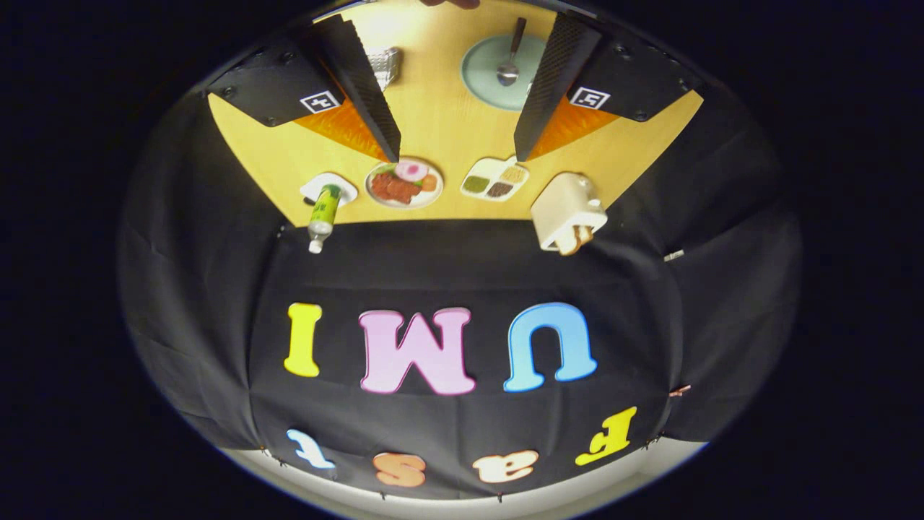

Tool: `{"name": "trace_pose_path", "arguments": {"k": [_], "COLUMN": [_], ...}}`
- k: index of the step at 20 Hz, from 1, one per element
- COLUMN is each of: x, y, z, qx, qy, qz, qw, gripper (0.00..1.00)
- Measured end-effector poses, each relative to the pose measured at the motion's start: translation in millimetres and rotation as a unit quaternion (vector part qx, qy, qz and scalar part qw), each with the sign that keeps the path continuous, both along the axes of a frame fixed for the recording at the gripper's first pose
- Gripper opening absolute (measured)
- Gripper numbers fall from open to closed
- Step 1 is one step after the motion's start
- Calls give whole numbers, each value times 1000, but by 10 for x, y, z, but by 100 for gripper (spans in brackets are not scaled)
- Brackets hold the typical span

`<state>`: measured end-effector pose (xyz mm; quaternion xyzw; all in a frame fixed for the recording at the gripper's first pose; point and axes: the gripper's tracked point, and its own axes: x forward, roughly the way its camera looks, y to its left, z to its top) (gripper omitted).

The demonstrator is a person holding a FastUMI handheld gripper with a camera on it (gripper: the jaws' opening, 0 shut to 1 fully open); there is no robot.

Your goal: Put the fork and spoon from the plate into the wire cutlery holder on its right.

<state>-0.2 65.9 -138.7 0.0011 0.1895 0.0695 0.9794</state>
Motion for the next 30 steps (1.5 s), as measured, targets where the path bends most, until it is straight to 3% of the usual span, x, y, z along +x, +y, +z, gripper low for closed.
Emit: {"name": "trace_pose_path", "arguments": {"k": [5,10,15,18,24,26,27,30], "x": [-140,-316,-415,-447,-474,-498,-455,-456], "y": [202,400,632,634,571,577,611,578], "z": [-895,-1760,-2226,-2438,-2714,-2812,-2807,-2815], "qx": [-47,-110,-114,-119,-121,-123,-114,-106], "qy": [123,231,297,332,387,405,403,419], "qz": [31,74,101,97,76,77,78,75], "qw": [991,964,943,931,911,903,905,898], "gripper": [99,98,93,89,71,51,38,22]}}
